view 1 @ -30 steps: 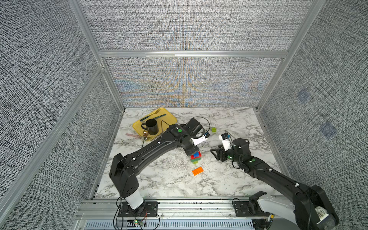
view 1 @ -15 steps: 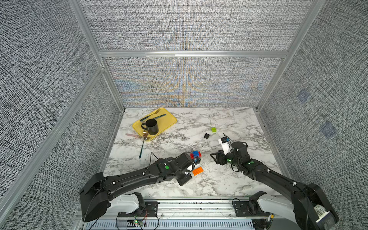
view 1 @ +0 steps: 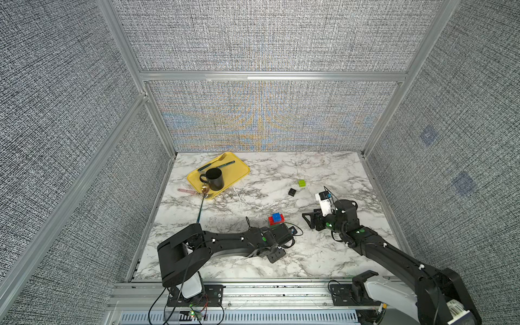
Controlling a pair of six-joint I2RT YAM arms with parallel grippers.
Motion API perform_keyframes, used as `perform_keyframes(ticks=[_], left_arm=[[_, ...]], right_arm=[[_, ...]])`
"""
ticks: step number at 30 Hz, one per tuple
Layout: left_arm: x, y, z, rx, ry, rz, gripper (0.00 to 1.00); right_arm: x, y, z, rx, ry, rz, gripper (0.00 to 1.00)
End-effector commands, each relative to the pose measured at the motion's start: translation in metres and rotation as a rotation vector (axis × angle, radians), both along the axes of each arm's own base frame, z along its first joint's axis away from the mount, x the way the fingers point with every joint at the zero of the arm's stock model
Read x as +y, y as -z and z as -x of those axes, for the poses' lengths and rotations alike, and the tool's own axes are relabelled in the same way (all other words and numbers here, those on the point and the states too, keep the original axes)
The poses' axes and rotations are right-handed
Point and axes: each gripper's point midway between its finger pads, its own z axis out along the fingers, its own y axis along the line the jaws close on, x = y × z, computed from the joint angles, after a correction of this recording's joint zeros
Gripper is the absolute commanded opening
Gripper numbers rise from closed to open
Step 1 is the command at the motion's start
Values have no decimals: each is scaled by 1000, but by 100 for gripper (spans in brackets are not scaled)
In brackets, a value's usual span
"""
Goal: Assemble a carrot with lego
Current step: Pick up the lego brick from the center of the board.
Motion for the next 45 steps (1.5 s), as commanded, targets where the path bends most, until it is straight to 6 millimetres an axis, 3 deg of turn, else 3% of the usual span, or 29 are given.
perform_keyframes(ticks=[1,7,17,28,39,45], left_arm=[[-4,2,-4,10,4,9,67],[-13,11,-6,93,28,20,65],[-14,31,-3,173,47,-38,51],[-6,43,-1,238,9,-115,49],[8,36,13,304,-12,-149,53],[3,43,12,318,-5,-157,40]], right_arm=[[2,-4,-1,-16,-4,-11,72],[2,-4,-2,-11,-5,-8,72],[1,-7,0,-18,0,-13,72],[0,-8,0,-19,2,-9,72],[-1,-9,-2,-26,4,-3,72],[-1,-10,-1,-25,5,-6,72]])
